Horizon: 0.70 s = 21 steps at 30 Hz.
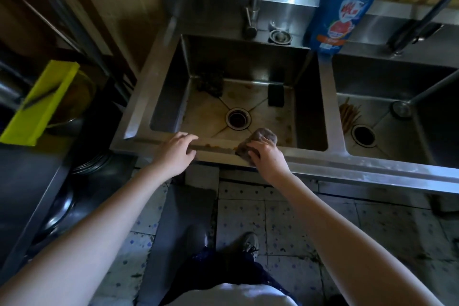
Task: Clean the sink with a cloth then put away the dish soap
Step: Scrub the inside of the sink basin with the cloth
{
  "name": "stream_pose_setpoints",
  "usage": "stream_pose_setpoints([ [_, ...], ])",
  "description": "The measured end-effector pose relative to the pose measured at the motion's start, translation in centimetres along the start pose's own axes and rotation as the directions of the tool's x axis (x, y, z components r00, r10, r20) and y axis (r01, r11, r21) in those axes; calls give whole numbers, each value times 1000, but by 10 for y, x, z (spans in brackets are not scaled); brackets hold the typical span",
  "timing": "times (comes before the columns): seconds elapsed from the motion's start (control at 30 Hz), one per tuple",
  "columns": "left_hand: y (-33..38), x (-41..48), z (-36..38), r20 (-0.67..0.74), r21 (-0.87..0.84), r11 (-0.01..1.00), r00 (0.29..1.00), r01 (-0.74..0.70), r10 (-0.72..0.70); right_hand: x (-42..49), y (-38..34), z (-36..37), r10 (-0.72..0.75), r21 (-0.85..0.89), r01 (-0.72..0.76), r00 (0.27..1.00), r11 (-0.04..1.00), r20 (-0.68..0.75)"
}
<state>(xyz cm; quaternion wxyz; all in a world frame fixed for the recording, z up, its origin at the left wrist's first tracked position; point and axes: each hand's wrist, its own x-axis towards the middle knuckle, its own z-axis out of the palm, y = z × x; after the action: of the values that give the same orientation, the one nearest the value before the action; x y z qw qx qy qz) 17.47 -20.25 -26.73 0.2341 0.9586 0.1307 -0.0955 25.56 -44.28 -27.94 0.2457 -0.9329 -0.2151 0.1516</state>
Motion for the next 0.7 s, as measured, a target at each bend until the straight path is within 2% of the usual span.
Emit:
stream_pose_setpoints([
  [0.3,-20,5,-12,27,-2,1000,999,-22,22,10,-39,26,-32,2,32,999,999,-13],
  [0.7,-51,-3,-28,-6,-22,1000,1000,6,-6,30,-85,53,-70,3,70,995,998,70],
])
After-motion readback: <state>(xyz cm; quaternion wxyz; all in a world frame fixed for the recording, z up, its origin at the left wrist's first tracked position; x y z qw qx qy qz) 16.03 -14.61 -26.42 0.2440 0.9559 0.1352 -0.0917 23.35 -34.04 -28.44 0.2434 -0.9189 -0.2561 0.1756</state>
